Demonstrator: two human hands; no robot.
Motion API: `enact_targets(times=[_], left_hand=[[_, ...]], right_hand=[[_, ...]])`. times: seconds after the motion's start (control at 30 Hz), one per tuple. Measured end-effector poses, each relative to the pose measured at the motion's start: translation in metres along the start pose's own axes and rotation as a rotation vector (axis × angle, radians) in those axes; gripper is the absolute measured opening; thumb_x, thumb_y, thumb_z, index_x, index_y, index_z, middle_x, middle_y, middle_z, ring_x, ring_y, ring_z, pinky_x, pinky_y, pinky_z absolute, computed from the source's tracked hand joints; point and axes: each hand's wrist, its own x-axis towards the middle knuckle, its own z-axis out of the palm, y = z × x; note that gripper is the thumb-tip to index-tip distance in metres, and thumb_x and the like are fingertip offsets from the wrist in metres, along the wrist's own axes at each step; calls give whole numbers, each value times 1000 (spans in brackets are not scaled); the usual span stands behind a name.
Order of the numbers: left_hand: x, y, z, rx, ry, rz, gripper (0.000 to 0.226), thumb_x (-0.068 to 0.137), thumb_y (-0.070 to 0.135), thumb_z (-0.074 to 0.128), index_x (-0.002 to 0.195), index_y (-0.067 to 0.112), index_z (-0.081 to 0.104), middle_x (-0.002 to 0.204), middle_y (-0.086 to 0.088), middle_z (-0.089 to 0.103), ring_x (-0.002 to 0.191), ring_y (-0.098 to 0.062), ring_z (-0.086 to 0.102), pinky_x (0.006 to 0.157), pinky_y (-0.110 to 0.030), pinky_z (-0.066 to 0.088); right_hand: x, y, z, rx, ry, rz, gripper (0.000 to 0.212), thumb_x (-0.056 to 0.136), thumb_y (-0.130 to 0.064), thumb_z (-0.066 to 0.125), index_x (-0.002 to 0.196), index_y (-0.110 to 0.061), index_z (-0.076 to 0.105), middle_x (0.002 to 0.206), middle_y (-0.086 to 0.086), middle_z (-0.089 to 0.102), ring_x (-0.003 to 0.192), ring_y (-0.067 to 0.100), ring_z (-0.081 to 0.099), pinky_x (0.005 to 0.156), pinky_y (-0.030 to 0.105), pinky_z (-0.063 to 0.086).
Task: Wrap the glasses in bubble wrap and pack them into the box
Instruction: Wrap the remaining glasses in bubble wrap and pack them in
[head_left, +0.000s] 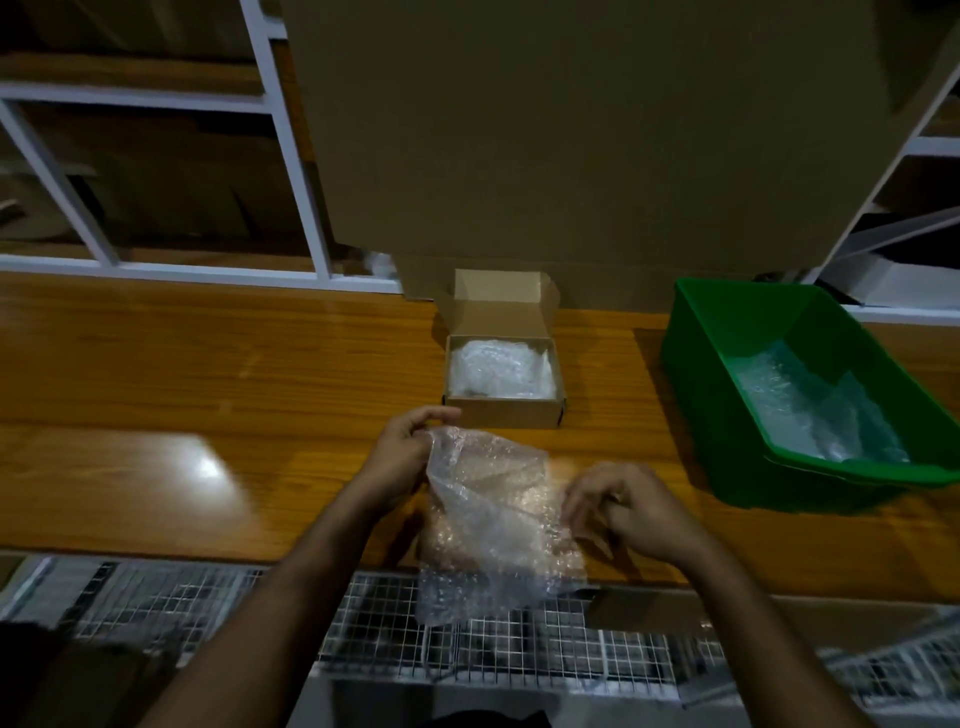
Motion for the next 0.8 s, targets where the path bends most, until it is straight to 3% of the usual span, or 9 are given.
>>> enact_targets(times=[0.1, 0.2, 0.27, 0.37, 0.47, 0.53, 0.6, 0.73, 0.8], left_hand=[[0, -3, -4, -18, 14, 5, 29, 91, 1, 63, 117, 12, 68, 113, -16, 71, 94, -31, 73, 72, -38, 60], [0, -2, -9, 33, 27, 19, 21, 90, -1, 64, 103, 13, 72, 108, -11, 73, 91, -27, 73, 70, -35, 59], [-1, 2, -10, 86, 39, 45, 20, 90, -4, 64, 96, 13, 73, 97, -3, 76, 83, -19, 73, 64, -28, 58], [-3, 10, -17, 125, 61, 79, 21, 88, -2, 67, 97, 16, 73, 94, 1, 76, 86, -17, 73, 64, -26, 57], [-2, 14, -27, 34, 55, 60, 21, 94, 5, 62, 110, 17, 69, 108, -8, 74, 95, -23, 72, 69, -30, 58], [-6, 15, -27, -216, -35, -35, 22, 104, 18, 47, 114, 12, 66, 107, -12, 72, 92, -24, 72, 71, -34, 58], [-14, 12, -24, -388, -96, -157, 44, 107, 39, 33, 110, 10, 67, 99, -12, 74, 89, -24, 72, 79, -39, 54], [-18, -3, -13, -251, -173, -168, 66, 97, 63, 38, 131, 12, 61, 128, -24, 65, 118, -40, 62, 101, -59, 45], [-20, -2, -3, -160, -135, -135, 64, 90, 65, 49, 126, 14, 64, 119, -24, 67, 104, -39, 67, 90, -54, 52]], right_hand=[[24, 4, 19, 101, 338, 82, 35, 92, 0, 60, 107, -31, 68, 106, -17, 69, 103, 4, 64, 85, 31, 55], [57, 10, 37, -114, 159, 219, 58, 86, -36, 75, 138, -31, 51, 139, -9, 47, 127, 15, 45, 99, 38, 48], [72, 15, 43, -284, 43, 260, 57, 78, -48, 79, 128, -29, 59, 131, -3, 52, 123, 19, 46, 99, 42, 47], [75, 11, 37, -99, 59, 194, 18, 81, -27, 81, 93, -29, 66, 95, -5, 68, 87, 14, 66, 78, 46, 59], [70, 2, 16, 190, 67, 138, 29, 80, -11, 82, 101, -23, 66, 94, -1, 70, 78, 12, 69, 65, 30, 58], [71, -3, 5, 279, 14, 94, 18, 84, -5, 77, 98, -13, 68, 86, -1, 71, 75, 10, 68, 66, 24, 54], [73, -7, 1, 343, -14, 104, 10, 89, -2, 70, 90, -12, 70, 78, -5, 68, 73, 8, 64, 67, 21, 50], [75, -9, 3, 439, 185, 197, 17, 96, -4, 57, 100, -11, 72, 92, 16, 67, 83, 23, 59, 73, 35, 45], [70, -13, 8, 673, 284, 322, 21, 101, -11, 51, 111, -13, 69, 107, 15, 68, 91, 23, 64, 75, 34, 50]])
